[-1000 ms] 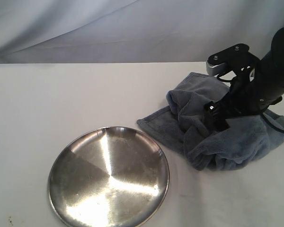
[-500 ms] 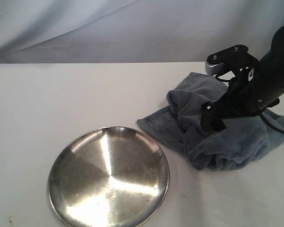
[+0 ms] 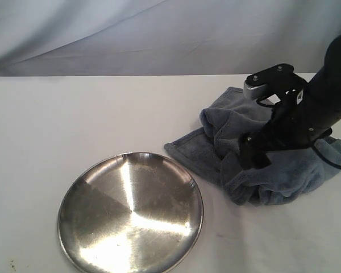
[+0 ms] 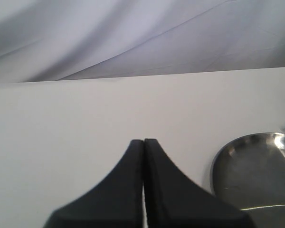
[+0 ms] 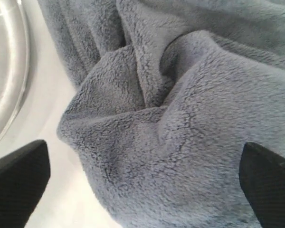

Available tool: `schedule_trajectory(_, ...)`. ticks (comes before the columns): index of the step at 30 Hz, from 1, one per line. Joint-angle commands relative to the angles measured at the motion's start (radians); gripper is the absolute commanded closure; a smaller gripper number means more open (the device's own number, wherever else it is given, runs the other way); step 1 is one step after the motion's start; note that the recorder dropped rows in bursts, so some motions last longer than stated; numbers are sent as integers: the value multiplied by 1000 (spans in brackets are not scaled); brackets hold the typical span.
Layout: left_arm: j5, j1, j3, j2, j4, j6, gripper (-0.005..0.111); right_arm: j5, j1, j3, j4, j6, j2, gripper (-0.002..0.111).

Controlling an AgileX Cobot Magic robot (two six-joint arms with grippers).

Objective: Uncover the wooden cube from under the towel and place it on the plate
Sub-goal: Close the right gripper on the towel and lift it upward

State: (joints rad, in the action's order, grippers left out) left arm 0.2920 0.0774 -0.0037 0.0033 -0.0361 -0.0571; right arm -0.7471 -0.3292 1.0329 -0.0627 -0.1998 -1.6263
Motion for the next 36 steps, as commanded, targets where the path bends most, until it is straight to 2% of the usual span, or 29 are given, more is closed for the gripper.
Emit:
schedule_trajectory(1, -8, 3, 4, -3, -6, -3, 107, 32, -1, -13, -43, -17, -44, 6)
schedule_trajectory(6, -8, 3, 4, -3, -6, -3, 107, 34, -1, -13, -49, -17, -77, 8)
schedule_trajectory(9, -8, 3, 4, -3, -6, -3, 107, 32, -1, -13, -49, -17, -77, 15)
schedule_trajectory(12, -8, 3, 4, -3, -6, -3, 107, 14, -1, -13, -23, -17, -77, 30)
schedule_trajectory(19, -8, 3, 4, -3, -6, -3, 107, -6, -1, -13, 18, -17, -77, 74)
schedule_trajectory(28, -8, 3, 4, -3, -6, -3, 107, -6, -1, -13, 18, -17, -77, 108)
schedule_trajectory(36, -8, 3, 4, -3, -6, -3, 107, -1, -1, -7, 18, -25, -36, 108)
